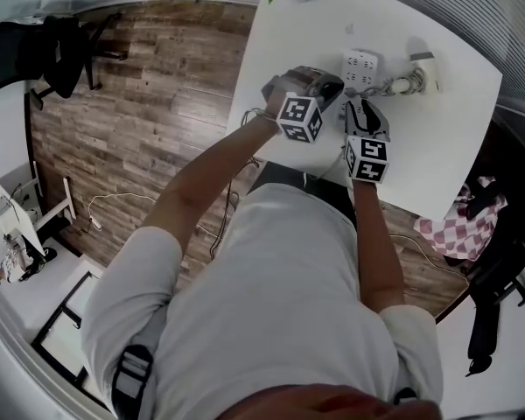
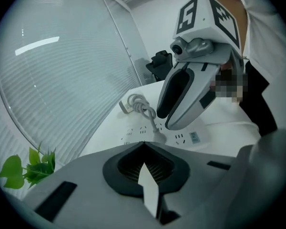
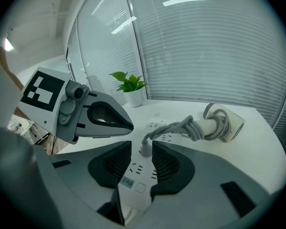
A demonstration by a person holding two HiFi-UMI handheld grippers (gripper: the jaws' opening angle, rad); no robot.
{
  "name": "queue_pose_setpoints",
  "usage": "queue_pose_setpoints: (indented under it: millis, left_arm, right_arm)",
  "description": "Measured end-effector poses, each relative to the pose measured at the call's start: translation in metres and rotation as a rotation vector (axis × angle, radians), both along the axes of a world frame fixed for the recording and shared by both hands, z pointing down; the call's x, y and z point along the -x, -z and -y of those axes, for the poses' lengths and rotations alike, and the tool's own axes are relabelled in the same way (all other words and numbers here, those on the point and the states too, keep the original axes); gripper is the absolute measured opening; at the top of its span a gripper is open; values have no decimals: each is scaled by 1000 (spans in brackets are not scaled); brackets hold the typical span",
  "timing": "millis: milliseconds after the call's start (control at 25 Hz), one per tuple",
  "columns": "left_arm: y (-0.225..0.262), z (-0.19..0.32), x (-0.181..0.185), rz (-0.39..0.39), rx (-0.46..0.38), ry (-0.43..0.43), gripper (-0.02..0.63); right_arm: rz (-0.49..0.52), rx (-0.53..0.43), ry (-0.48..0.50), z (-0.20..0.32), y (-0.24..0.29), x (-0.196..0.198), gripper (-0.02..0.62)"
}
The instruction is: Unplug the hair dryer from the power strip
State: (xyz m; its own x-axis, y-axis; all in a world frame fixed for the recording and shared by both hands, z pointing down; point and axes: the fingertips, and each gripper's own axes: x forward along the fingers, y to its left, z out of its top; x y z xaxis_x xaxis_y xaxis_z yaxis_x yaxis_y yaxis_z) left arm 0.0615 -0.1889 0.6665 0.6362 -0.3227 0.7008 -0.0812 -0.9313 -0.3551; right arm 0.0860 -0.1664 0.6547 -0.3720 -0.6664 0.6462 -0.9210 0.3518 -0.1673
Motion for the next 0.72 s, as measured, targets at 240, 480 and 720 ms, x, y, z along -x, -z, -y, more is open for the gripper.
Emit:
queue_pose_setpoints:
  millis: [240, 480, 720]
  left_arm:
    - [-29, 9, -2, 60, -14, -72, 23]
    - [-38, 24, -4, 82, -80, -121, 23]
    - [-39, 31, -13, 93, -126, -183, 23]
  right_arm:
    - [-3, 8, -22, 13, -23, 3, 140]
    - [-26, -22, -25, 26, -30, 3, 140]
    - [-78, -40, 11, 26, -31, 7, 107]
